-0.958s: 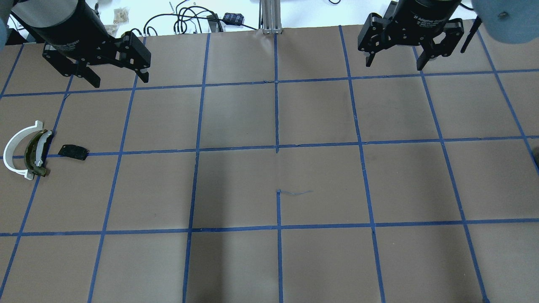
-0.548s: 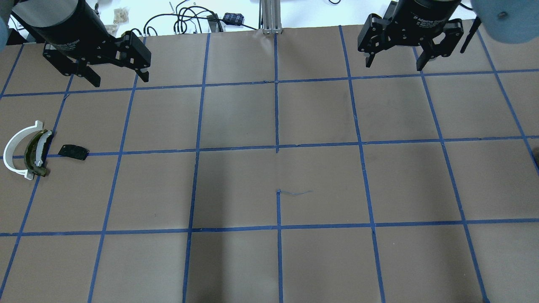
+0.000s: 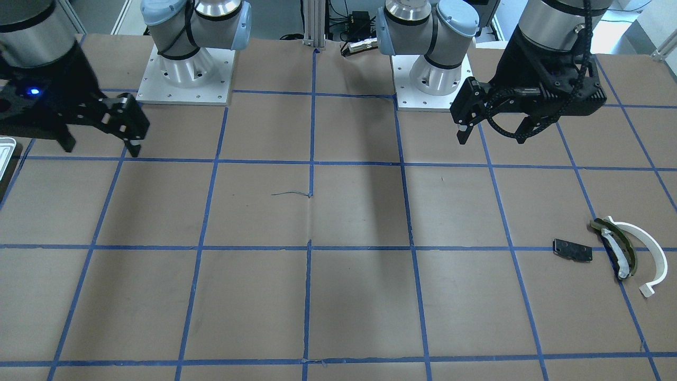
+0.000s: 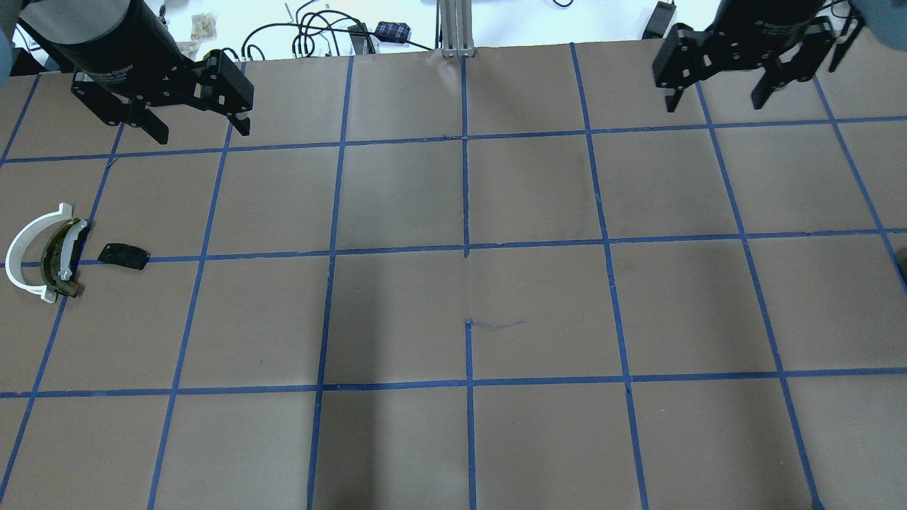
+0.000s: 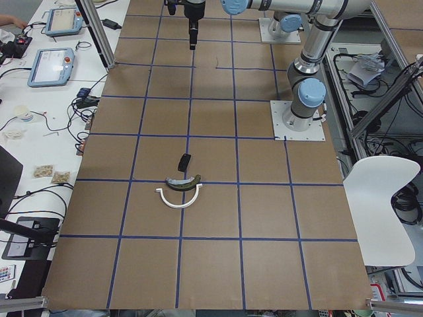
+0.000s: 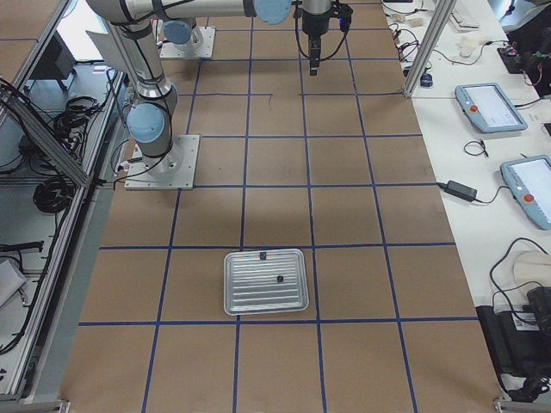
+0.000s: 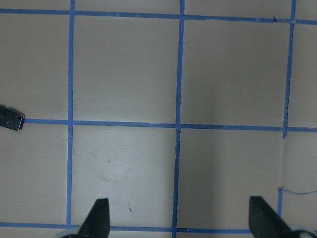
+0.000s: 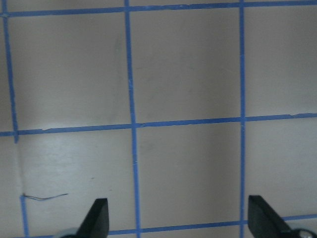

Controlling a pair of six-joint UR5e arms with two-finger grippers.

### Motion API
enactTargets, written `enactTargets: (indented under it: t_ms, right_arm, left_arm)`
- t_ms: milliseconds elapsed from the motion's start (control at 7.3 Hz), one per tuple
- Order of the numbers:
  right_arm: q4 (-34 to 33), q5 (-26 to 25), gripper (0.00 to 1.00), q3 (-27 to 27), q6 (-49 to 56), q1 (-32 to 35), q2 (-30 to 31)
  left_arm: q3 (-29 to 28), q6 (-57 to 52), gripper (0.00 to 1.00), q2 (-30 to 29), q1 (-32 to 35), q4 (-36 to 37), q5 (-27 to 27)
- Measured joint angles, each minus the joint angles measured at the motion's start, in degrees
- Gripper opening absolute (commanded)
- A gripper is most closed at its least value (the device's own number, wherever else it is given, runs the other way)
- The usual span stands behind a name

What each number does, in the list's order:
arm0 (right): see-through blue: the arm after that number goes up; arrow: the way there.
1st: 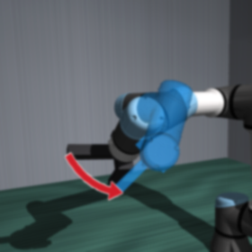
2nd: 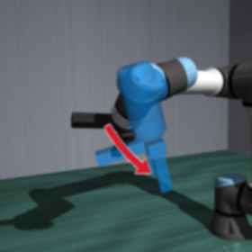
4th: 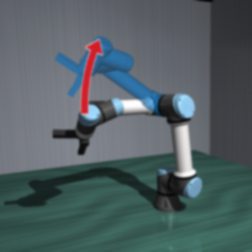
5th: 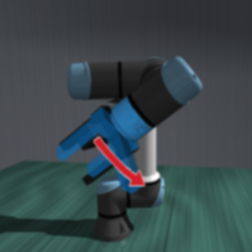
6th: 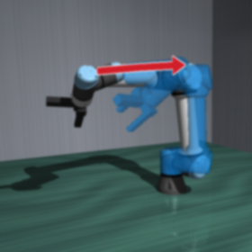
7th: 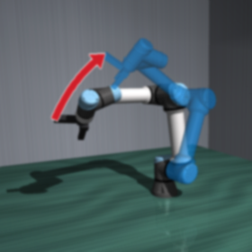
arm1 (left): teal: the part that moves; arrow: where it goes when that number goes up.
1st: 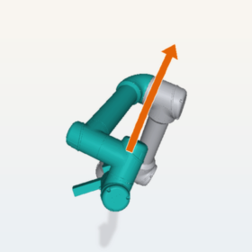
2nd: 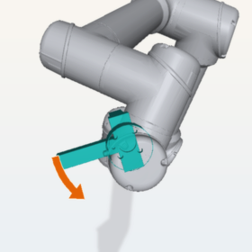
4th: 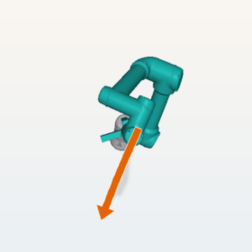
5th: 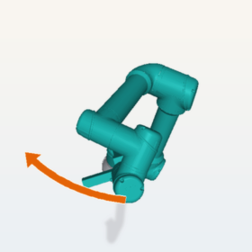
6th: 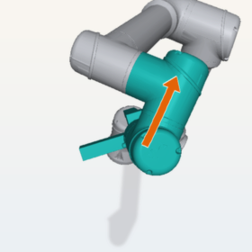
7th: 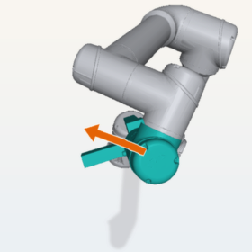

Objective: Place bearing gear from tray to pile

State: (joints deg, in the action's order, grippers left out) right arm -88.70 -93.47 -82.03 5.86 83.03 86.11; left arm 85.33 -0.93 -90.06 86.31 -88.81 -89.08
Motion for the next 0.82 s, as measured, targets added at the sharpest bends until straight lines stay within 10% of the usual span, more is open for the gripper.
enactTargets:
  t_ms: [821]
  right_arm:
    - [-7.16,-0.49,1.0,-3.31,53.28,-39.32,-9.37]
  left_arm:
    - [0.08,-0.28,1.0,-0.34,0.25,1.78,-0.54]
